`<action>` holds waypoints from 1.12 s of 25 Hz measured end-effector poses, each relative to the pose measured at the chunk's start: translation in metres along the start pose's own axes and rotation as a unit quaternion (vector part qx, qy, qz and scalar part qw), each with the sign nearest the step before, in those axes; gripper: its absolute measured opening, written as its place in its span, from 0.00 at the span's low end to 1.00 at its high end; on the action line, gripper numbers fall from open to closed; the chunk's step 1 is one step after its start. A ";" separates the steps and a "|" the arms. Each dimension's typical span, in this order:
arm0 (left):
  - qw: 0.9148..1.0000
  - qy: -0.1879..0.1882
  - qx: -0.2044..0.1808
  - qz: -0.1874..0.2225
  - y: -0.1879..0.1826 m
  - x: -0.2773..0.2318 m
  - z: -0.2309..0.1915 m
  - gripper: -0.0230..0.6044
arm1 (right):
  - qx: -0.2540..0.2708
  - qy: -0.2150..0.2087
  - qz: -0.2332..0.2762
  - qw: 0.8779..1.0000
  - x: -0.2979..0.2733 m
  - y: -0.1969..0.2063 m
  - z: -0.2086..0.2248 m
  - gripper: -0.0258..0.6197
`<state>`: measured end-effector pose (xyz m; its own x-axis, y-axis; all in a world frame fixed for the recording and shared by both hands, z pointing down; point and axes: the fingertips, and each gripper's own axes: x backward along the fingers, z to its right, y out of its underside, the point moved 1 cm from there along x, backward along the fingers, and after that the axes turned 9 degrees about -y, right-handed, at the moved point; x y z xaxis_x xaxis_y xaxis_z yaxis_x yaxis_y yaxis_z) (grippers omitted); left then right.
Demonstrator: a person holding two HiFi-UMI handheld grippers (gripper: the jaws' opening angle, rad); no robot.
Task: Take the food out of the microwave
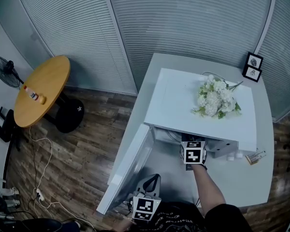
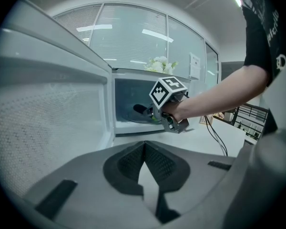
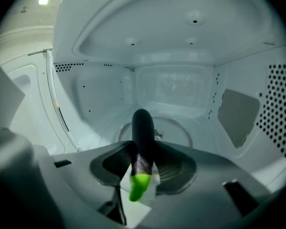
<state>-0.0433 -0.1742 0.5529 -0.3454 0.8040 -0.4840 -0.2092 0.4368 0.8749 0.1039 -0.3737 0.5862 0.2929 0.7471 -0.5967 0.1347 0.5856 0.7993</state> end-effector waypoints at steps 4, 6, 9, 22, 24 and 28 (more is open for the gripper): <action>1.000 0.000 0.001 -0.001 0.001 0.001 0.003 0.05 | 0.004 0.001 0.005 1.000 0.007 0.000 0.000 0.26; 1.000 0.000 0.001 0.000 0.001 0.001 0.004 0.05 | 0.006 -0.001 0.009 1.000 0.011 -0.001 -0.001 0.26; 1.000 0.000 0.002 0.002 0.001 0.001 0.006 0.05 | 0.012 -0.004 0.017 1.000 0.016 -0.003 -0.003 0.26; 1.000 0.003 0.004 0.013 -0.003 0.003 0.018 0.05 | 0.024 -0.011 0.022 0.999 0.039 -0.004 -0.007 0.26; 1.000 0.004 0.005 0.015 -0.004 0.003 0.020 0.05 | 0.026 -0.011 0.023 0.999 0.043 -0.003 -0.007 0.26; 1.000 0.009 0.004 0.019 -0.005 0.003 0.026 0.05 | 0.026 -0.010 0.027 0.999 0.053 -0.001 -0.007 0.26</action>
<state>-0.0199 -0.1634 0.5476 -0.3692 0.8133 -0.4498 -0.1876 0.4088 0.8931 0.1124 -0.3319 0.5531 0.3198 0.7706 -0.5513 0.1669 0.5270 0.8333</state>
